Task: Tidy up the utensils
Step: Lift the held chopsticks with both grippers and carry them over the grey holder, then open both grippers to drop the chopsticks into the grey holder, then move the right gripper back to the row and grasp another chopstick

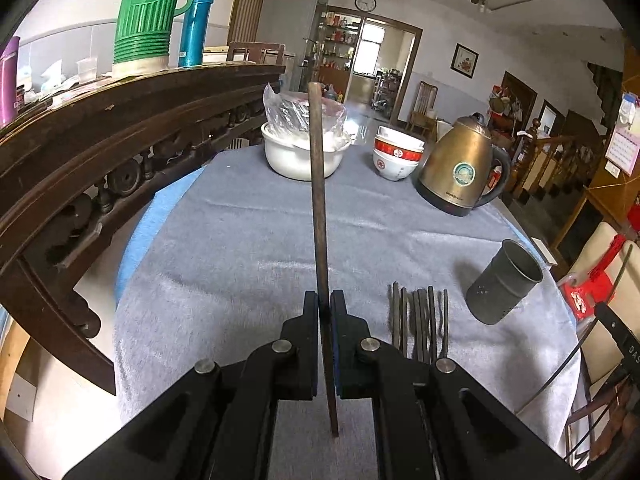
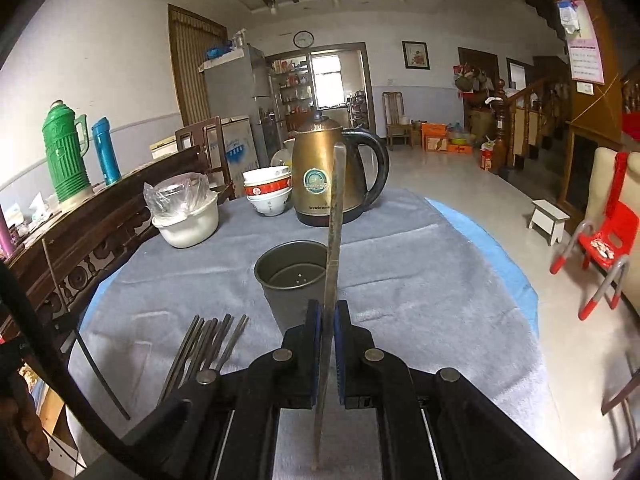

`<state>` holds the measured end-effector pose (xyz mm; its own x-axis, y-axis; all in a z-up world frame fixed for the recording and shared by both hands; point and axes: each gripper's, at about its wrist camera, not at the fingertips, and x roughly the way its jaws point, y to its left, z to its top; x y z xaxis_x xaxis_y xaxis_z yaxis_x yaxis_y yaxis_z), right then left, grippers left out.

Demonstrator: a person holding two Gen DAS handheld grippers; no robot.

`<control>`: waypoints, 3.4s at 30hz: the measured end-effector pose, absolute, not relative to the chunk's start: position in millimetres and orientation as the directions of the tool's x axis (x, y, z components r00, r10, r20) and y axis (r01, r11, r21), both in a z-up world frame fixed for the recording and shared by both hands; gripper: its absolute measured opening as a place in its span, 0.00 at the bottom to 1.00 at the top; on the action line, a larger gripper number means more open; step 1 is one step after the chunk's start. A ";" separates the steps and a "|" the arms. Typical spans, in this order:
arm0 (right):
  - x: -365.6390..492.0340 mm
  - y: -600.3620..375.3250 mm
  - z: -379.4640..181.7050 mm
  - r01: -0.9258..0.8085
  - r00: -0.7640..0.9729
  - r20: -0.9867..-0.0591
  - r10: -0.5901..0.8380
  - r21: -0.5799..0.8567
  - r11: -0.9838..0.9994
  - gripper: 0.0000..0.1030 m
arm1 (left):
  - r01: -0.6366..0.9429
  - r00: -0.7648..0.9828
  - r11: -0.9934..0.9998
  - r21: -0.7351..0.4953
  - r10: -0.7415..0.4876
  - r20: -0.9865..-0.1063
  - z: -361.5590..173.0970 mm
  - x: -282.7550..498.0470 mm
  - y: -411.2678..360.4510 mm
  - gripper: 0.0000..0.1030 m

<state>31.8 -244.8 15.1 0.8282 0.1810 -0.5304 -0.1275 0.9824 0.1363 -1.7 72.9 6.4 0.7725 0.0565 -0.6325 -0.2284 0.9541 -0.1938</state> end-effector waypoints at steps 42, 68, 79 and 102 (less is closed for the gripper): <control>89.1 -299.6 119.4 -0.128 0.939 -0.244 0.243 0.408 0.904 0.06 | 0.088 0.884 0.848 -0.522 -0.309 -0.352 124.5 101.0 -17.3 0.05; 166.8 -266.3 30.7 -0.119 0.820 -0.494 0.290 0.349 0.930 0.09 | 0.053 0.763 0.934 -0.352 -0.265 -0.590 31.9 168.7 -84.6 0.07; 131.4 -282.3 41.2 -0.066 0.812 -0.525 0.253 0.349 0.935 0.09 | 0.024 0.785 0.929 -0.368 -0.245 -0.569 52.6 110.4 -44.3 0.52; 69.8 -195.5 -86.0 -0.102 0.316 -0.766 0.559 0.559 0.823 0.39 | -0.243 0.556 0.938 -0.247 -0.074 -0.828 -62.7 -17.9 59.8 0.69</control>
